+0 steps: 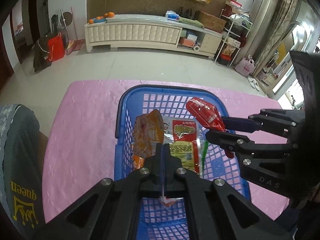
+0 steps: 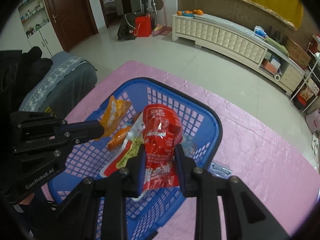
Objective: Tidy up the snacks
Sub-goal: 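Open left tool to drop the yellow pouch while right tool releases the red pouch, then move the right tool toward the purple DOUBLEMINT gum pack, then grasp the purple DOUBLEMINT gum pack with the right tool, then carry the gum pack over the basket with the right tool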
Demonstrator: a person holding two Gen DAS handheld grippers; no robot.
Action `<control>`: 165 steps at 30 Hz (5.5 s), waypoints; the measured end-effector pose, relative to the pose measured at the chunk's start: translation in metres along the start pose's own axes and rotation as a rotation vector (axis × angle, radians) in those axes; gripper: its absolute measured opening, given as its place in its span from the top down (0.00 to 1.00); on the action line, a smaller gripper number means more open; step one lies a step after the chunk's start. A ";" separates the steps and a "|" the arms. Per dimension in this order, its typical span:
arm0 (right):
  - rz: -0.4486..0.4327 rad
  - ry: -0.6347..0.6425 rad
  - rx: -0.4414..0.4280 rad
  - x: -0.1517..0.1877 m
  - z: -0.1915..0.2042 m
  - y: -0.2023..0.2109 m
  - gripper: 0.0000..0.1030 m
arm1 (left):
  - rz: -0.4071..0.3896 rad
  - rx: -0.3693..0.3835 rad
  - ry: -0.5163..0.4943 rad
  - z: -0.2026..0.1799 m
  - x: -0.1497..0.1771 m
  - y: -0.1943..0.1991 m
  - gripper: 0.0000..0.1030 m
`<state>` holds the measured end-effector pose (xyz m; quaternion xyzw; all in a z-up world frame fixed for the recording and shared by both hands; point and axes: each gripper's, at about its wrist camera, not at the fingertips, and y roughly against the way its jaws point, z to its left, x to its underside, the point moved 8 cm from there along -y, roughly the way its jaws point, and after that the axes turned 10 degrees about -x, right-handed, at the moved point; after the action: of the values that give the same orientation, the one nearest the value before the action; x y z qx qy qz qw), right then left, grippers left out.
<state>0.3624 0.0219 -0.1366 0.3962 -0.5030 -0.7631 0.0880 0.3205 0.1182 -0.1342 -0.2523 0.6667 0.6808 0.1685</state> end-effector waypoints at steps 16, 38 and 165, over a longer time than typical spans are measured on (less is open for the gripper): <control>-0.031 -0.036 0.062 0.011 -0.013 0.017 0.18 | -0.053 -0.069 -0.038 0.001 0.005 0.027 0.45; -0.108 -0.147 0.049 0.060 -0.031 0.092 0.17 | -0.124 -0.108 -0.068 -0.046 0.017 0.077 0.26; 0.036 0.295 0.013 -0.034 0.043 -0.034 0.66 | -0.139 -0.255 0.135 0.096 0.036 0.035 0.00</control>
<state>0.3636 0.0862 -0.1397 0.4953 -0.4968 -0.6916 0.1720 0.2601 0.2073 -0.1274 -0.3621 0.5656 0.7283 0.1365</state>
